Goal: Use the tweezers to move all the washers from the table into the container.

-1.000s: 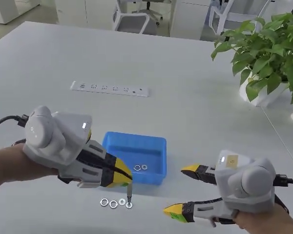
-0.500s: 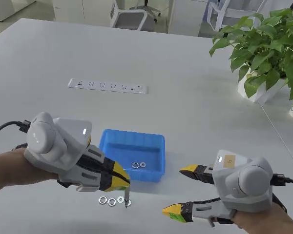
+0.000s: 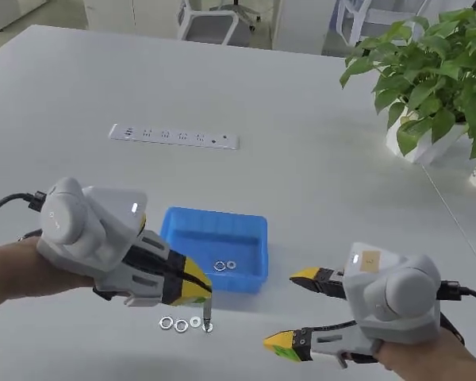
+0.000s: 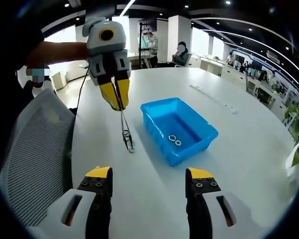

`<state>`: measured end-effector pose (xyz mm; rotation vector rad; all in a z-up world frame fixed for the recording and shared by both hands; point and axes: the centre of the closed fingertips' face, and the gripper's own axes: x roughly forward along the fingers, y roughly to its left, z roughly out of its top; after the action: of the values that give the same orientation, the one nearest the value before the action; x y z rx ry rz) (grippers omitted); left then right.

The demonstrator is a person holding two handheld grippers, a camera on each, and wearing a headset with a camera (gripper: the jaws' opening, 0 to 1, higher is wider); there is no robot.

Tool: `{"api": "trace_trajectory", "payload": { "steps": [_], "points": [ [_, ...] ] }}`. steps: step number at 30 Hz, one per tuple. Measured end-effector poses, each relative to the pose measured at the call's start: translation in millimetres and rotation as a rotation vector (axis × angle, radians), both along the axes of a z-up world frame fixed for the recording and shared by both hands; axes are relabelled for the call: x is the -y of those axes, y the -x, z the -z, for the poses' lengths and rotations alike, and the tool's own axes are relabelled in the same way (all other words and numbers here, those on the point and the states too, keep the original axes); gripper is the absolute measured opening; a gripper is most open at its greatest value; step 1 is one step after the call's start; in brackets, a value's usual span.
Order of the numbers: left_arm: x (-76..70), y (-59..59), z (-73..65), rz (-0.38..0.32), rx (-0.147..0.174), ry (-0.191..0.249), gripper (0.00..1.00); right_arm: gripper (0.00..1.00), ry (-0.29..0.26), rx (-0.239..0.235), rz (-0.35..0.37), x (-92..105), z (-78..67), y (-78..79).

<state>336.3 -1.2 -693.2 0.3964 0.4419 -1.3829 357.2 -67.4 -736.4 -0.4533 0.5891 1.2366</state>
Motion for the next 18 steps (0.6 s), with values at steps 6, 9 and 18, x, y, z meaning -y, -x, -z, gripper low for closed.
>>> {"api": "trace_trajectory", "payload": {
  "steps": [6, 9, 18],
  "points": [
    [-0.5, 1.2, 2.4, 0.005, -0.003, 0.007, 0.05, 0.60, -0.001, -0.006, -0.008, -1.4, 2.2, 2.3],
    [-1.2, 1.0, 2.8, 0.010, 0.002, -0.001, 0.05, 0.58, -0.005, -0.010, -0.021, -5.2, 3.5, 4.8],
    [-0.1, 1.8, 3.2, 0.032, 0.002, -0.016, 0.05, 0.43, -0.035, -0.013, -0.116, -29.9, 5.6, 14.3]
  ]
}}
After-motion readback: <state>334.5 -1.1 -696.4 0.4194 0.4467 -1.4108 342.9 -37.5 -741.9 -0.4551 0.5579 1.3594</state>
